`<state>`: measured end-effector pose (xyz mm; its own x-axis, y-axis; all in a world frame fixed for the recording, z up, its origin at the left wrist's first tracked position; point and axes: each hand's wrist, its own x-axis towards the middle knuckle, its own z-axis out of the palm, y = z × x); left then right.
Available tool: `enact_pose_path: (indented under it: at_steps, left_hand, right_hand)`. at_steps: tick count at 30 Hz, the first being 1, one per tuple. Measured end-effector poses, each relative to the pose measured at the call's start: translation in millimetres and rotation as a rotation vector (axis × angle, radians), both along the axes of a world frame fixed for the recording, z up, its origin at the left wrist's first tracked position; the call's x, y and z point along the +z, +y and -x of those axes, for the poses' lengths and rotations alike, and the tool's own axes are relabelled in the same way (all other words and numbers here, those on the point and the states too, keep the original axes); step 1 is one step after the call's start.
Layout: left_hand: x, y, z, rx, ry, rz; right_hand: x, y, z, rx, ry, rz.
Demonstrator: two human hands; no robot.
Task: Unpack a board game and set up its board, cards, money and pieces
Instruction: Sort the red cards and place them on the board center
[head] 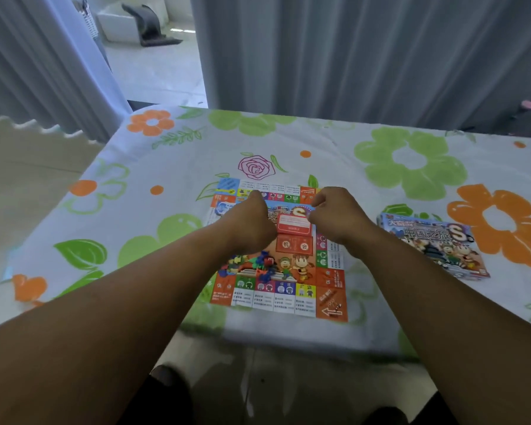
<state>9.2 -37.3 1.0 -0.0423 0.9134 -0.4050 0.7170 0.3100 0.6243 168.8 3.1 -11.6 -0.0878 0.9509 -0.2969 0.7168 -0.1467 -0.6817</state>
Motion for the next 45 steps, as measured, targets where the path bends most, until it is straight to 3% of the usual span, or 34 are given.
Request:
enact_pose_path:
  at_steps: [8, 20, 32, 45]
  left_hand:
    - [-29.5, 23.4, -7.1, -0.035, -0.037, 0.061]
    - [-47.5, 44.5, -16.9, -0.105, 0.04, 0.075]
    - [-45.2, 44.6, -12.2, -0.108, 0.007, 0.085]
    - [-45.1, 43.6, -12.0, -0.126, 0.016, 0.082]
  right_hand:
    - [-23.9, 20.9, -1.5, -0.282, 0.247, 0.168]
    - [-50.0, 38.9, 7.4, -0.322, 0.264, 0.233]
    - [-53.2, 38.3, 11.8, -0.35, 0.223, 0.221]
    - [-48.1, 37.3, 8.8, -0.408, 0.305, 0.262]
